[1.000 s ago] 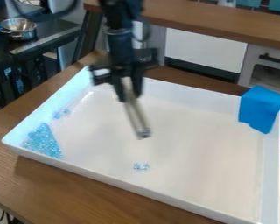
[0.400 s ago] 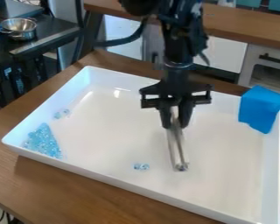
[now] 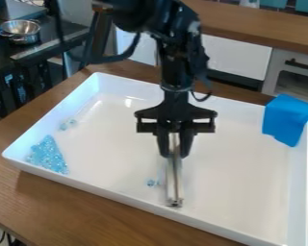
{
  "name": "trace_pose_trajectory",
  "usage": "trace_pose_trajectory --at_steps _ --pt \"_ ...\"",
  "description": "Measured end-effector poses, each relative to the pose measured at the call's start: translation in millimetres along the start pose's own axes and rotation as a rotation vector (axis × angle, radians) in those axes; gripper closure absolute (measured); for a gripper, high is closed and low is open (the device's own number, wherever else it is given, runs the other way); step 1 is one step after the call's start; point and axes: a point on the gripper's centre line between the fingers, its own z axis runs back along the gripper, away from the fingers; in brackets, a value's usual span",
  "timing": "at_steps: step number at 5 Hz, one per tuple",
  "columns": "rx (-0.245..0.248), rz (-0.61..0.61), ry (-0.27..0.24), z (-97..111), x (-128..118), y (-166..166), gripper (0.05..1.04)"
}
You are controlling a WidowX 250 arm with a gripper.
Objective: Sweep into pile
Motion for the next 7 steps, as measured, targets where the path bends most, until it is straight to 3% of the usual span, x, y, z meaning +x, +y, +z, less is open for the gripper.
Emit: trace_pose_trajectory --at_steps 2,5,7 --pt "0.029 -0.034 0.013 -11 -2 22 0.771" --pt "0.094 -0.132 -0.056 -14 11 46 0.771" --pt "0.18 -0.306 -0.125 -13 30 73 0.771"
